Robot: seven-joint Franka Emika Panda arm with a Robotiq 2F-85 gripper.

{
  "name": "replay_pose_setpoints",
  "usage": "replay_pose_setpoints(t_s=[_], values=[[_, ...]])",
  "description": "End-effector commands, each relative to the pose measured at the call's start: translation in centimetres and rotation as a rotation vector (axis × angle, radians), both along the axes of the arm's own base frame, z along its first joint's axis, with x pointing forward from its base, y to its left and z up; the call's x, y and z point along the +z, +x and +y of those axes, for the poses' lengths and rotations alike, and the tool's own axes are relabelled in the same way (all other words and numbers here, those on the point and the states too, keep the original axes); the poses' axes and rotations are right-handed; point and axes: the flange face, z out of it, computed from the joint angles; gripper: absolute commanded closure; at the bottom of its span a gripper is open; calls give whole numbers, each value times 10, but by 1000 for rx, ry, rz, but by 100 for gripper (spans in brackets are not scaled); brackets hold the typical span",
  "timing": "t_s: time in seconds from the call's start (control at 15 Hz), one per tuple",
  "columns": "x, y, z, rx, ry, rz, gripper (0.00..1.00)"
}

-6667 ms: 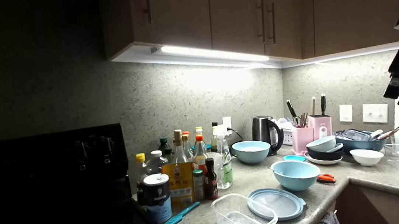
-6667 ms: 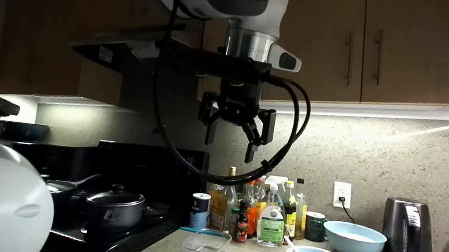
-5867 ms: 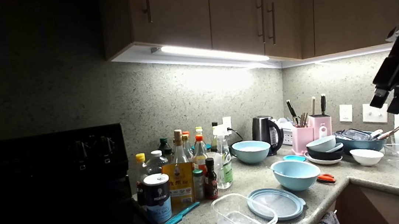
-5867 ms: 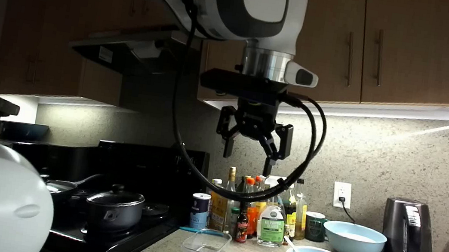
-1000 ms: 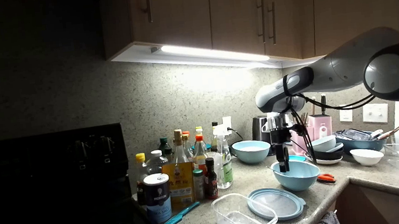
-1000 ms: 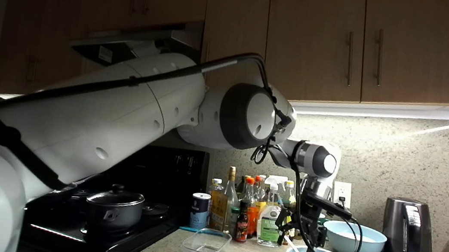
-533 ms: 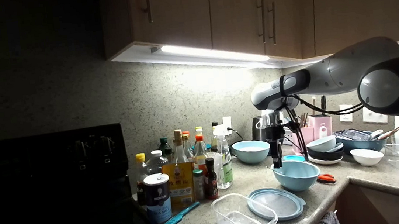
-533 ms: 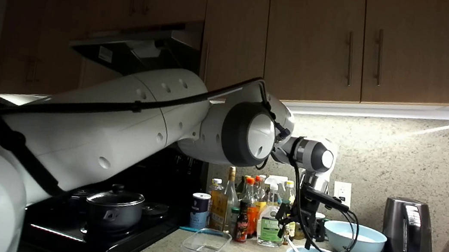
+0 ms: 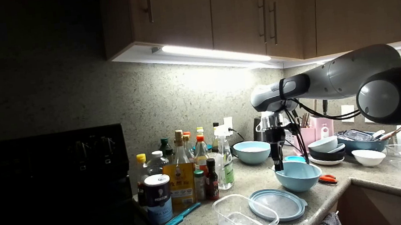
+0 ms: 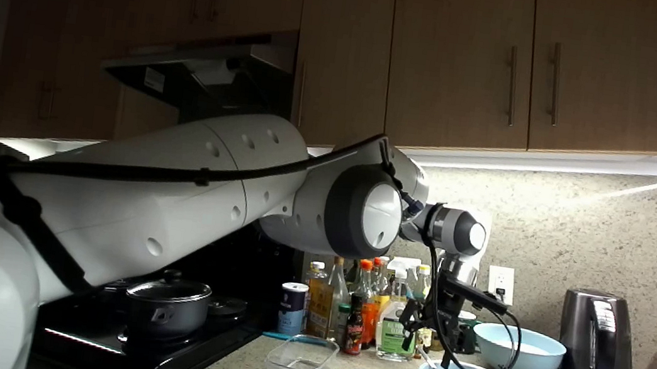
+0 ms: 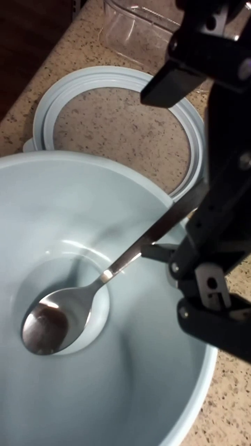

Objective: Take the spoon out of the bowl

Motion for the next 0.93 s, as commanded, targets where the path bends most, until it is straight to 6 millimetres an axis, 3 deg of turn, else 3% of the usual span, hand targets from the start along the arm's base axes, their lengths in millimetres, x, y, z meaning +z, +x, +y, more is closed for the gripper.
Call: replay_pose_setpoints(t_s=[0.0, 0.87], values=[[-2, -1, -1, 17, 3, 10, 0], [-8, -3, -2, 39, 16, 30, 0]])
